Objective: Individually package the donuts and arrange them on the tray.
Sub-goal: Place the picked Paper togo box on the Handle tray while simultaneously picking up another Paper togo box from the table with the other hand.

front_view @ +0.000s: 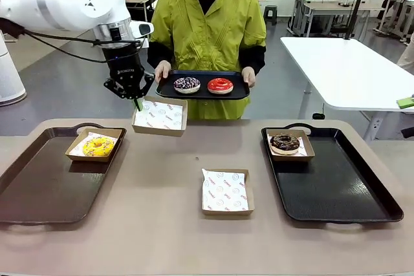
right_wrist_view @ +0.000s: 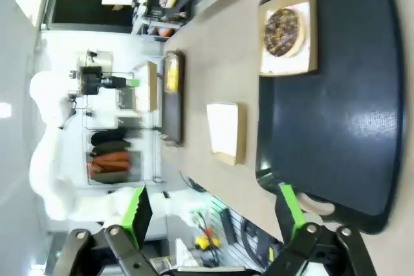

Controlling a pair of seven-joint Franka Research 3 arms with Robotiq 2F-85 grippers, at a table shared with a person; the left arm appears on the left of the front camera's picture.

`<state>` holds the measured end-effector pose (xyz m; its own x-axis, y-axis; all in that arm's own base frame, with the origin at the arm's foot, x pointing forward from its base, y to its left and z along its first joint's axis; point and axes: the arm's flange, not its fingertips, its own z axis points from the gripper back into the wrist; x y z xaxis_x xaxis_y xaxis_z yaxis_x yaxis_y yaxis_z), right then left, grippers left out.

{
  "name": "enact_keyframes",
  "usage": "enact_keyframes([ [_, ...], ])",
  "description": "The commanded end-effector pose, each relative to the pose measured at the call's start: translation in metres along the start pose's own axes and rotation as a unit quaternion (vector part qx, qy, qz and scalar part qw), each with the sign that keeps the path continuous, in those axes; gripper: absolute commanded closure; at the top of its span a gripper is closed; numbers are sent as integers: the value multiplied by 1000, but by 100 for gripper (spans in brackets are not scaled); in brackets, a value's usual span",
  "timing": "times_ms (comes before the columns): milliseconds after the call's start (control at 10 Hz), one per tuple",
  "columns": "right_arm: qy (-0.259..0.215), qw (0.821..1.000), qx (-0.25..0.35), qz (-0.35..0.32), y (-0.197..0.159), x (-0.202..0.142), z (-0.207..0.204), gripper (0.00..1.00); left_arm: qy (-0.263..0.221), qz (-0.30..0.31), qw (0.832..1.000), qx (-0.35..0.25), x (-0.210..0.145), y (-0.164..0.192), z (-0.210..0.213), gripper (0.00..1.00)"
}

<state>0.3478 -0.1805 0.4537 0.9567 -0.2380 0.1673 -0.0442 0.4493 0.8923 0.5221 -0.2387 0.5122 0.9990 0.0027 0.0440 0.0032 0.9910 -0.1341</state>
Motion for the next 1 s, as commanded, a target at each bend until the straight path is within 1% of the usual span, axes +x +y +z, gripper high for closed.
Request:
enact_keyframes([
  [0,-27,998,57,8,-20,-13,-2,0,5,-13,1000,17,15,-12,7,100],
  [200,-14,998,68,-5,-39,-15,-3,0,14,-17,999,45,32,-22,0,100],
  [400,-3,997,72,-5,-44,-10,-6,0,14,-11,997,73,43,-30,-11,100],
  [500,3,998,67,-4,-43,-4,-9,0,10,-13,997,76,46,-31,-17,100],
  [600,4,999,53,-2,-39,6,-15,0,7,-9,998,67,48,-29,-21,100],
  [700,1,998,60,-18,-46,-15,-11,0,14,-21,998,58,37,-25,-19,100],
  [900,1,998,60,-18,-46,-15,-11,0,14,-21,998,58,37,-25,-19,100],
])
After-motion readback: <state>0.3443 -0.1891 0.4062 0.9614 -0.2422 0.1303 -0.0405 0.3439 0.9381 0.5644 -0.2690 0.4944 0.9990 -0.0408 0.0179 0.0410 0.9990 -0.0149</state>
